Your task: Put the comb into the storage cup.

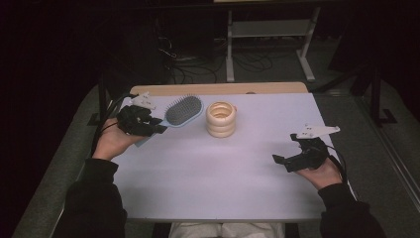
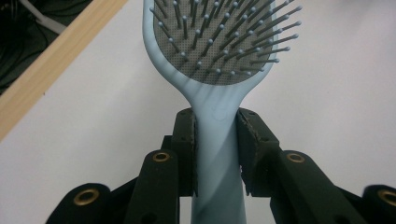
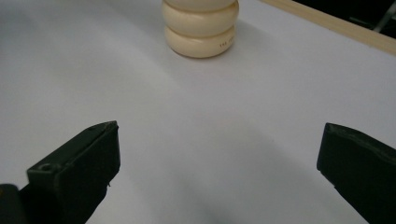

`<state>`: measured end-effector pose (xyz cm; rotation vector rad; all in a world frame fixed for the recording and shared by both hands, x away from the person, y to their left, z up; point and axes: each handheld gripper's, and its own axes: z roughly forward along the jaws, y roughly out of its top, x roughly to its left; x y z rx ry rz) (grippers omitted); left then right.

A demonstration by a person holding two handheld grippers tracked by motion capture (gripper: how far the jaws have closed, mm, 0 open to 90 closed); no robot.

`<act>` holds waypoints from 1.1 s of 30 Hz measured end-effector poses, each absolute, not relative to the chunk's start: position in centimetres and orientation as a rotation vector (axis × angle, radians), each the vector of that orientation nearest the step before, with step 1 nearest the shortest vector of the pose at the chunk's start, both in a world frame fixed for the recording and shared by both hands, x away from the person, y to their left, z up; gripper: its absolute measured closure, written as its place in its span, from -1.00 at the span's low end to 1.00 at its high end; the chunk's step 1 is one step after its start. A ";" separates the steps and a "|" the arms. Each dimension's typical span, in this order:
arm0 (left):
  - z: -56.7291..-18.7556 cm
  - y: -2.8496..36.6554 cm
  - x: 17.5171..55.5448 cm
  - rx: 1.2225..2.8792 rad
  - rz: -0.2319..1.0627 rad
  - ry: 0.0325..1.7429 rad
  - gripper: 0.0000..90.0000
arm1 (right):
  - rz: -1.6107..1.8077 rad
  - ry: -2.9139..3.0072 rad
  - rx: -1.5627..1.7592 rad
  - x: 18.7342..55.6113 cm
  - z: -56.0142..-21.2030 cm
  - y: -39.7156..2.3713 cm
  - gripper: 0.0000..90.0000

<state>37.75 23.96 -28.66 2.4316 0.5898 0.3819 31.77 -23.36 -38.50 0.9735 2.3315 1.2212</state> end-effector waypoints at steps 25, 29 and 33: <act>-27.7 21.6 38.2 2.416 0.421 0.533 0.56 | 1.275 2.348 0.814 33.0 -32.9 -21.6 -1.00; -27.7 21.2 38.3 2.403 0.426 0.523 0.56 | 1.310 2.349 0.784 33.3 -31.8 -21.2 -1.00; -27.8 20.8 38.3 2.392 0.430 0.514 0.56 | 1.311 2.358 0.769 33.8 -31.1 -21.0 -1.00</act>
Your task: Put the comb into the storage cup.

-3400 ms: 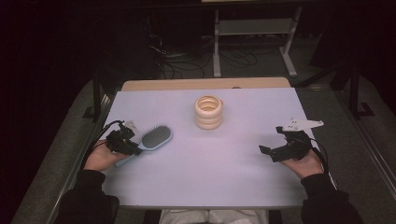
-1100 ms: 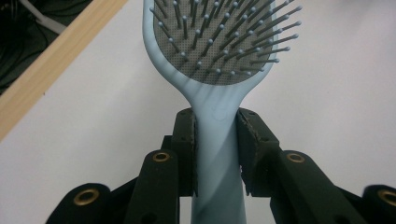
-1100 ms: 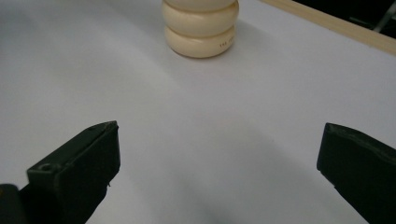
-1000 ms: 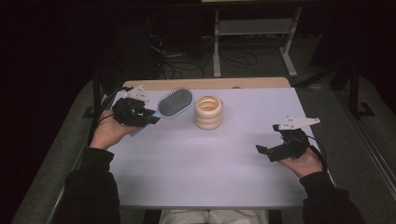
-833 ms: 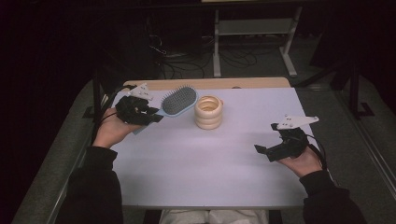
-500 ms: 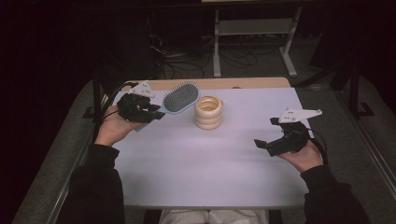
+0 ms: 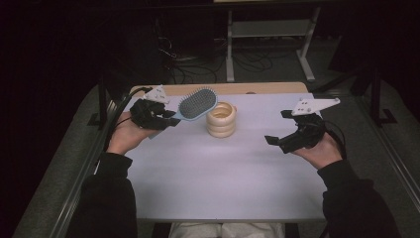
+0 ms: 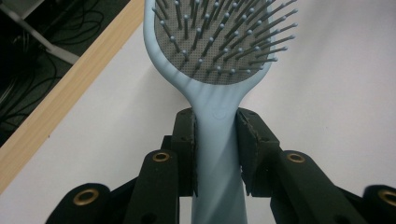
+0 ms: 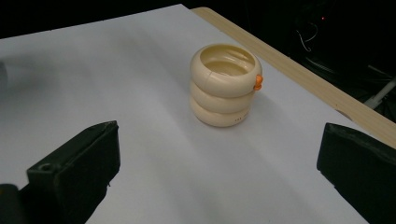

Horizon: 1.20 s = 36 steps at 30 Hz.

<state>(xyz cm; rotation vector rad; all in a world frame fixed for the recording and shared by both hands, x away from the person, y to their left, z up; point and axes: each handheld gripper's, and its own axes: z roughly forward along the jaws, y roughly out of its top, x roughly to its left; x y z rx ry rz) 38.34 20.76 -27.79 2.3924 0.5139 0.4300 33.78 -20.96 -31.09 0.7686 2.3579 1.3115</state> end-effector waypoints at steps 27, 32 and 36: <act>-28.8 18.4 38.6 2.327 0.456 0.489 0.56 | 1.357 2.377 0.751 36.6 -28.7 -18.8 -1.00; -29.0 18.0 38.6 2.302 0.443 0.486 0.56 | 1.349 2.385 0.742 36.9 -28.4 -18.2 -1.00; -29.2 17.7 38.7 2.290 0.439 0.481 0.56 | 1.358 2.385 0.739 37.2 -28.3 -17.9 -1.00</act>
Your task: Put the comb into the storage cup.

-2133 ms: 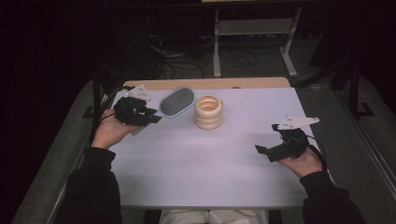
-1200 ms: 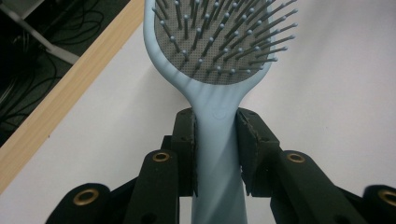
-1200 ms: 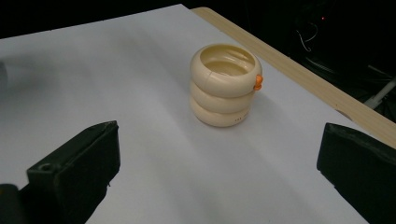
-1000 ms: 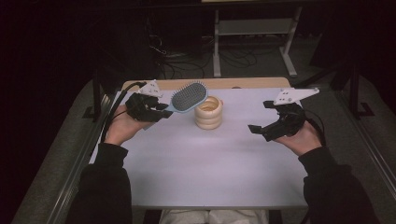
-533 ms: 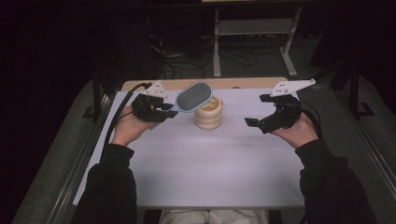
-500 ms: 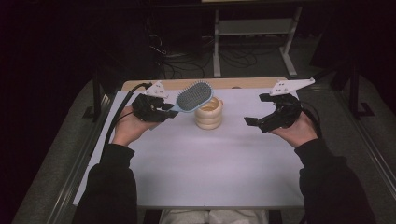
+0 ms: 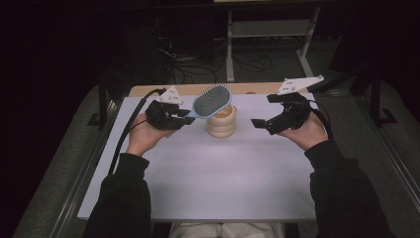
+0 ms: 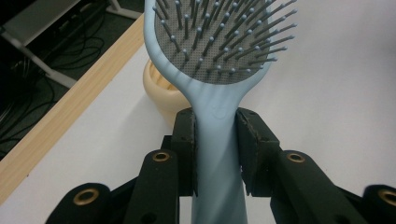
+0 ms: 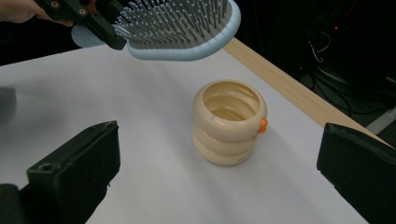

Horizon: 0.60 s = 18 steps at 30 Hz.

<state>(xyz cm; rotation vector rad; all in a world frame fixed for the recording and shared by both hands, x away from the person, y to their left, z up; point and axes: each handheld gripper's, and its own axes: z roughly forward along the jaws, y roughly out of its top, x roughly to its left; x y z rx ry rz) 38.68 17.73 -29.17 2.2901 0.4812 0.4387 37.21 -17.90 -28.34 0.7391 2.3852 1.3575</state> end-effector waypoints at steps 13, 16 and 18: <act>-30.3 16.4 38.9 2.249 0.404 0.449 0.56 | 1.375 2.398 0.746 38.6 -29.1 -16.7 -1.00; -30.4 16.2 38.9 2.235 0.399 0.442 0.56 | 1.395 2.397 0.753 38.8 -29.1 -16.4 -1.00; -30.6 16.0 38.9 2.235 0.404 0.438 0.56 | 1.391 2.399 0.752 39.0 -29.2 -16.3 -1.00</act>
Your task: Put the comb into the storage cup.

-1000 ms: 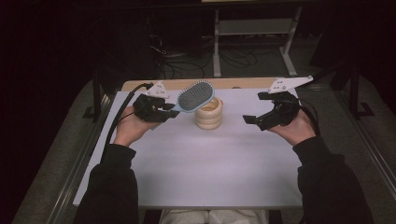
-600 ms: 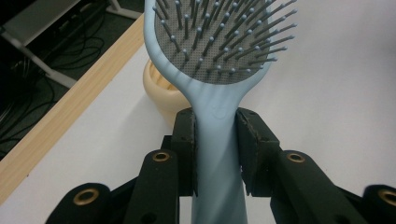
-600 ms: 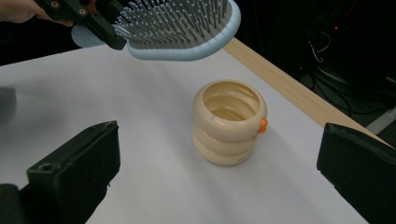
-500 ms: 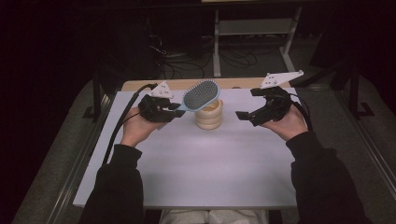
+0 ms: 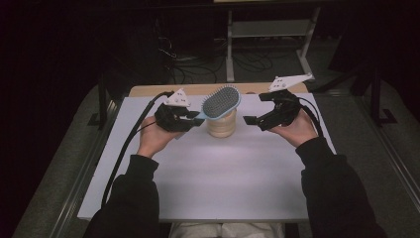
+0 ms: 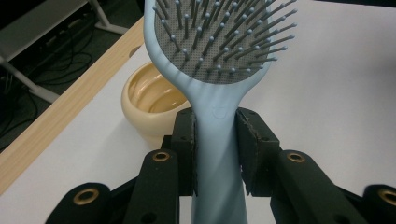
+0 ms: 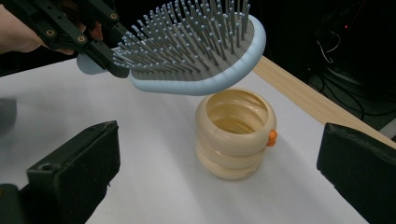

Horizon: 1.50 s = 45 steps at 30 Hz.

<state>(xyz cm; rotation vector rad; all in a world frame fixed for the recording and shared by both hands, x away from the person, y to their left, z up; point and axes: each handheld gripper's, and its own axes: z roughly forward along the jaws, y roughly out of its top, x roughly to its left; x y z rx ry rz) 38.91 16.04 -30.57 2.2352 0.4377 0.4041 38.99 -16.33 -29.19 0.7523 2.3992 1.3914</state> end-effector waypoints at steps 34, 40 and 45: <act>-32.4 13.6 38.4 2.182 0.387 0.296 0.56 | 1.583 2.565 0.930 41.9 -30.6 -14.3 -0.70; -32.5 13.5 38.3 2.184 0.394 0.262 0.56 | 1.718 2.640 0.987 42.2 -30.5 -14.1 -0.31; -33.2 13.3 38.4 2.198 0.415 0.273 0.56 | 1.723 2.647 0.976 42.0 -29.7 -13.9 0.07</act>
